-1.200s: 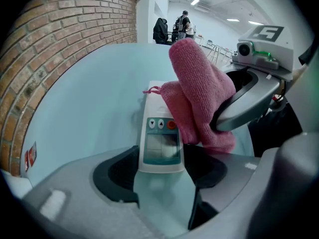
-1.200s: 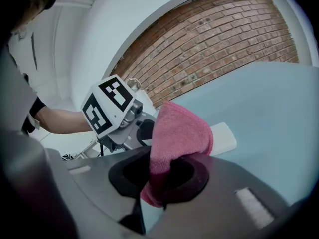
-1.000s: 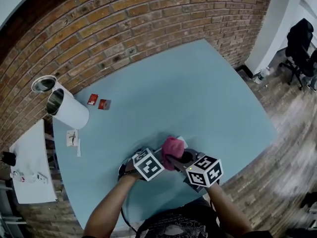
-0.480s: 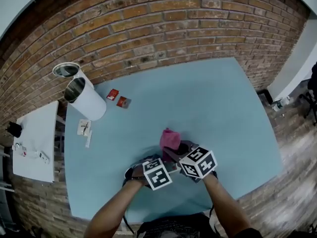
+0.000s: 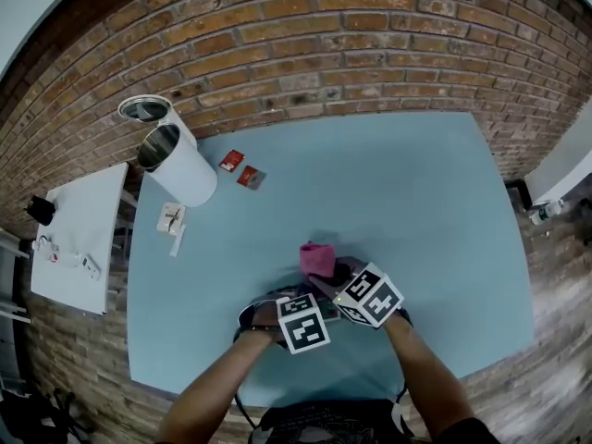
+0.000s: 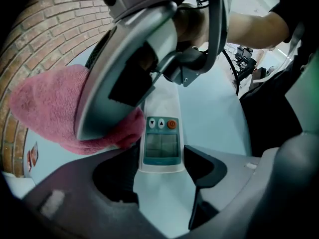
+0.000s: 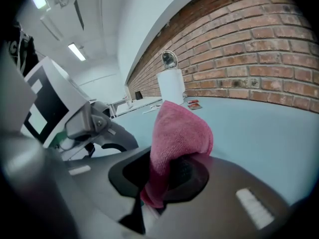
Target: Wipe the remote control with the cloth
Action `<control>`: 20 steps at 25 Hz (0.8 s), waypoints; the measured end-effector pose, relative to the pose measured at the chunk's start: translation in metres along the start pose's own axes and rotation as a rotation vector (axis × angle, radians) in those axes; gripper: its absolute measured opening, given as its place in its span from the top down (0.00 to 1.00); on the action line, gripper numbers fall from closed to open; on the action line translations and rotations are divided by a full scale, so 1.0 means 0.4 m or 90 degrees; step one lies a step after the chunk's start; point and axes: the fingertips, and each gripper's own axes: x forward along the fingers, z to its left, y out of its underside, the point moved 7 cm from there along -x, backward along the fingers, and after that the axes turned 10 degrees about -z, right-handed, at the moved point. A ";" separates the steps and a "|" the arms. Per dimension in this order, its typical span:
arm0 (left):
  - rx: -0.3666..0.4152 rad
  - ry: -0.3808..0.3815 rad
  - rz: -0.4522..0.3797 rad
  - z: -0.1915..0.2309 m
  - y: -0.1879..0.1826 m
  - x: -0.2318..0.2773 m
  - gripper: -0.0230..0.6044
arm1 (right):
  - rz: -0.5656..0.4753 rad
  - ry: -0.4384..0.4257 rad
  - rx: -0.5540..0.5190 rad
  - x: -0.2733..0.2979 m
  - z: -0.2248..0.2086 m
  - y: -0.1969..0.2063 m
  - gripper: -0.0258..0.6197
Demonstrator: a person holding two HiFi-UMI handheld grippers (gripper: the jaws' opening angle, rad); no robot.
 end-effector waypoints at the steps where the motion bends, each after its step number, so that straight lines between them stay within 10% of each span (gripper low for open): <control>1: 0.000 0.001 0.002 -0.001 0.000 0.000 0.51 | 0.003 -0.005 -0.001 -0.002 0.000 0.005 0.86; 20: -0.006 0.001 0.041 0.000 -0.002 0.003 0.51 | -0.034 0.017 0.066 -0.124 -0.091 0.053 0.86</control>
